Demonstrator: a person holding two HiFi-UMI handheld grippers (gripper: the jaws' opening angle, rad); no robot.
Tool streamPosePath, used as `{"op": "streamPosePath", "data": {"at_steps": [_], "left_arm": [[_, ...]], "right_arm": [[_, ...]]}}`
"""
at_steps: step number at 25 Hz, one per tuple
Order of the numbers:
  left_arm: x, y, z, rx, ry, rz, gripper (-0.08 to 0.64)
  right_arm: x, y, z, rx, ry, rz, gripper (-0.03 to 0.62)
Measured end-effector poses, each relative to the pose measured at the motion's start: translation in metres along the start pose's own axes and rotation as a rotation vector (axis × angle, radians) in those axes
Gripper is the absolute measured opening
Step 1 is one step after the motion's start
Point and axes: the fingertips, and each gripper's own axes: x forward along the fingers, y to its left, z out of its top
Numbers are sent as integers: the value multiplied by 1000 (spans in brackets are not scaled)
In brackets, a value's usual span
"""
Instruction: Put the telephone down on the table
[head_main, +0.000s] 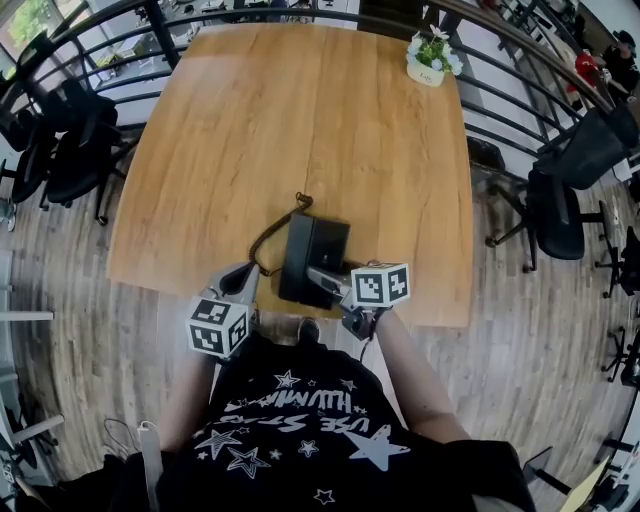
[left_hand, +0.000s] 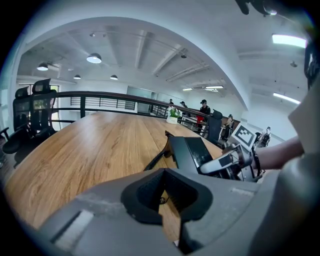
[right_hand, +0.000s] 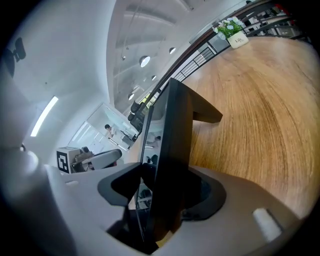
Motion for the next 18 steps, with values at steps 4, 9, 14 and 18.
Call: {"op": "streamPosePath", "data": {"at_steps": [4,9,14,18], "left_arm": [[1,-1,-2,-1,9,2,2],[1,-2,-7,-1,23,2,2],[1,0,-8,3,28,2,2],[-1,5,-9,14,33,-7,2]], "right_arm": [[-3,-5,0,-11,20,-16,270],[-5,-9,-1,-3,33,-29,279],[-6,-10,-2,-2,25,-44,281],[-10,-11,-2,-11,-2,-79,285]]}}
